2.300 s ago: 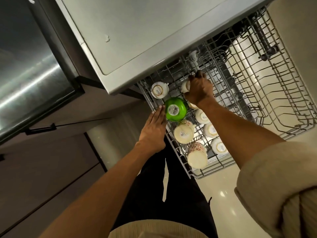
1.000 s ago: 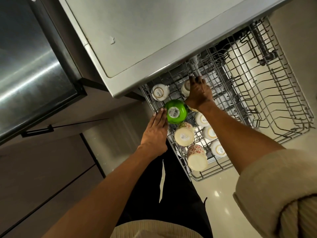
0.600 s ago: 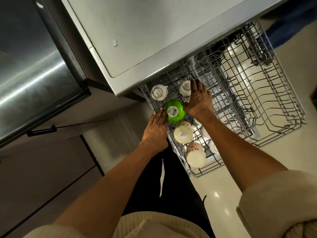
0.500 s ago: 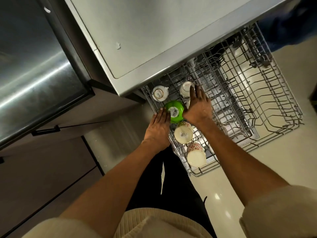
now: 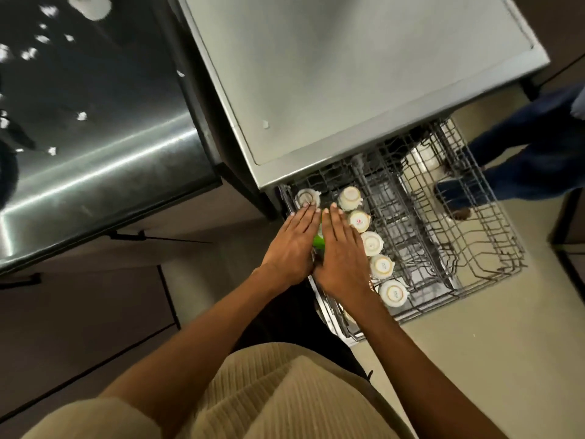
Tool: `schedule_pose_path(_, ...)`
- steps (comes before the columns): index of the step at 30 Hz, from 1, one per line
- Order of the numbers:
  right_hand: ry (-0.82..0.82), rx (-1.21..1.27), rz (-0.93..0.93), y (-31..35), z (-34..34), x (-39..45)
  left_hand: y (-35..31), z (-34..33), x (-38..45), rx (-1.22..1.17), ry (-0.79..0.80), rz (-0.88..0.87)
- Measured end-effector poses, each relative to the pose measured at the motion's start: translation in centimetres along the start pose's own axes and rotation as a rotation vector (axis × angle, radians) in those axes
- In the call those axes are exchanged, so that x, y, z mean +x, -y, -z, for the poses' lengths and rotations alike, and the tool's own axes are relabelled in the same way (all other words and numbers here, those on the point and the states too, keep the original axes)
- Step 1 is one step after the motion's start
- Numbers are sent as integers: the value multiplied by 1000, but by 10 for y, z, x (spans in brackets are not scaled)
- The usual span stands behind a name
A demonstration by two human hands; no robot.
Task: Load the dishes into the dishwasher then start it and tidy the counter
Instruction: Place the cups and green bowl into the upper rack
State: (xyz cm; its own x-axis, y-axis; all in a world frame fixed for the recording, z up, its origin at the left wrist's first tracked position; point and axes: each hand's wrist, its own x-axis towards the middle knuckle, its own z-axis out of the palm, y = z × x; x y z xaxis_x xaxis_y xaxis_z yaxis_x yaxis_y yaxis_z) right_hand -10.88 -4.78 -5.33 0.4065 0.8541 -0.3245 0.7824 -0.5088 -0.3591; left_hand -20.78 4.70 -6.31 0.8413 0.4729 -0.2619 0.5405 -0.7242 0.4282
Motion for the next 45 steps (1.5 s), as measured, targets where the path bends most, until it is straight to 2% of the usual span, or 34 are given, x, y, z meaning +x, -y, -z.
schedule_pose_path(5,-83,6,154,37,38,0,5,47,-33,-27,-209,45)
schedule_pose_path(11,-158,-47,341,93,75,16,27,108,-64,-19,-354,147)
schedule_pose_path(14,-145,-61,409,124,85,30,51,126,-72,-6,-426,213)
schedule_pose_path(24,-132,-89,559,247,73,120,165,191,-63,-21,-519,329)
schedule_pose_path(33,-85,3,448,354,75,241,297,284,-12,-74,-457,277)
schedule_pose_path(38,-62,50,346,392,89,297,340,331,21,-131,-467,265)
schedule_pose_path(45,-17,56,257,416,120,366,384,369,77,-5,-449,225)
